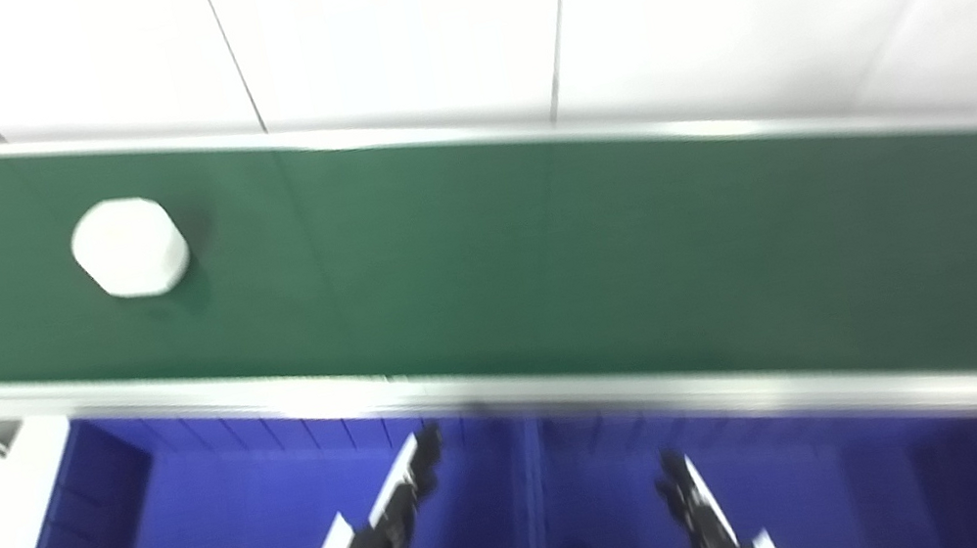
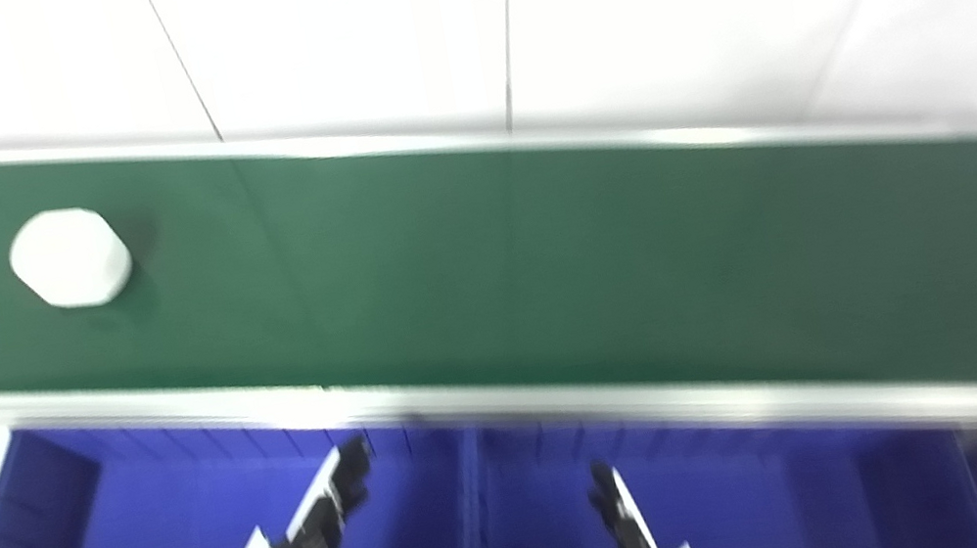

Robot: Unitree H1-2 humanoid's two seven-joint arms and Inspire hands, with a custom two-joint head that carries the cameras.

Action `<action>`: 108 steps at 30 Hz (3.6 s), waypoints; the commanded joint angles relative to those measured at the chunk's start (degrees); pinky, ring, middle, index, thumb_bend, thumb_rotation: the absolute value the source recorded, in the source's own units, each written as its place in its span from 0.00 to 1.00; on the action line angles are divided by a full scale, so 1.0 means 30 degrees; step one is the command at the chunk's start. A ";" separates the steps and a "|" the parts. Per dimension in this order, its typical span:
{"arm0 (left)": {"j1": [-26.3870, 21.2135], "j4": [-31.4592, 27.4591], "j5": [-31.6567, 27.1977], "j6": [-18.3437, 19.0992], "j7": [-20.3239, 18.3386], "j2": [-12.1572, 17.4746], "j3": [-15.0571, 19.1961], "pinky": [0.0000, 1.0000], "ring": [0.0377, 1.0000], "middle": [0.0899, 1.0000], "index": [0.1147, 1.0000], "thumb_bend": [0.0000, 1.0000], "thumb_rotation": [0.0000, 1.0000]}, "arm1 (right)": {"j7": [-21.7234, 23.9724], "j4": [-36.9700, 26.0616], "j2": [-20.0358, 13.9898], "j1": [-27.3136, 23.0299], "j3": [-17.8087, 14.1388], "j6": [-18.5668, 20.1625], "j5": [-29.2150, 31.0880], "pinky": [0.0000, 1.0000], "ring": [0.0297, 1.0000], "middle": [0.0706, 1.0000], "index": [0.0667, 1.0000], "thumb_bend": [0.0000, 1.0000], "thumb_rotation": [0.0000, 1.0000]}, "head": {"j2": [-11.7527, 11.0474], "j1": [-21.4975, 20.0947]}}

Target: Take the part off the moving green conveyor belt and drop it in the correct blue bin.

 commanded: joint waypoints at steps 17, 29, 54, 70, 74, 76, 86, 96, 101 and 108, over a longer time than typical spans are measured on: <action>-0.2822 -0.5757 0.0105 -0.0387 0.0202 0.0310 0.0534 0.91 1.00 0.99 1.00 1.00 0.62 | 0.1147 0.0563 0.0093 -0.0664 -0.0542 -0.1065 0.2707 1.00 1.00 1.00 1.00 0.95 1.00 | -0.0779 0.2472; -1.0300 -0.7773 0.7496 0.3552 -0.1238 0.2751 0.3707 0.83 0.94 0.92 0.90 0.99 0.31 | 0.2210 0.0102 0.0554 -0.0947 -0.0985 -0.0524 0.4534 1.00 1.00 1.00 1.00 0.94 1.00 | -0.0813 0.2791; -1.9649 0.2991 1.4176 0.2772 -0.2818 0.7514 0.1114 0.86 0.90 0.87 0.90 1.00 0.27 | 0.2503 0.0042 0.0903 -0.0796 -0.1064 -0.0157 0.3993 1.00 1.00 1.00 1.00 0.92 1.00 | -0.0354 0.2390; -2.2144 0.8558 1.6138 0.3850 -0.3756 0.7528 -0.1525 0.91 0.93 0.92 0.92 1.00 0.31 | 0.2443 -0.0476 0.1058 -0.0410 -0.0864 0.0053 0.3733 1.00 0.99 1.00 1.00 0.93 1.00 | -0.0033 0.1945; -2.2523 0.9485 1.6447 0.3887 -0.4097 0.7592 -0.2187 0.91 0.94 0.92 0.91 1.00 0.32 | 0.2493 -0.0675 0.1016 -0.0272 -0.0802 0.0154 0.3782 1.00 0.99 1.00 1.00 0.93 1.00 | 0.0095 0.1897; -2.2612 0.9818 1.6498 0.3875 -0.4134 0.7620 -0.2411 0.91 0.94 0.92 0.90 1.00 0.32 | 0.2502 -0.0825 0.0991 -0.0181 -0.0772 0.0304 0.3785 1.00 0.99 1.00 1.00 0.94 1.00 | 0.0139 0.1905; -2.2411 0.9892 1.8870 0.4442 -0.3582 0.7660 -0.3881 0.90 0.93 0.92 0.89 1.00 0.20 | 0.2540 -0.1322 0.1011 0.0142 -0.0604 0.0566 0.3852 1.00 0.99 1.00 1.00 0.94 1.00 | 0.0464 0.1791; -2.2434 1.1490 1.8134 0.2761 0.0240 0.7215 -0.3907 0.29 0.32 0.37 0.45 0.53 0.00 | 0.2400 -0.1528 0.1065 0.0219 -0.0461 0.0699 0.3521 1.00 0.98 1.00 1.00 0.95 1.00 | 0.0722 0.1781; -2.2370 1.1372 1.7735 0.2875 0.0232 0.7099 -0.3894 0.23 0.27 0.35 0.44 0.52 0.00 | 0.2384 -0.1575 0.1142 0.0247 -0.0404 0.0679 0.3401 1.00 0.98 1.00 1.00 0.96 1.00 | 0.0773 0.1677; -2.2207 1.0902 1.7431 0.2797 0.0042 0.7137 -0.3892 0.23 0.27 0.35 0.44 0.52 0.00 | 0.2430 -0.1643 0.1208 0.0270 -0.0384 0.0728 0.3311 1.00 0.98 1.00 1.00 0.97 1.00 | 0.0782 0.1641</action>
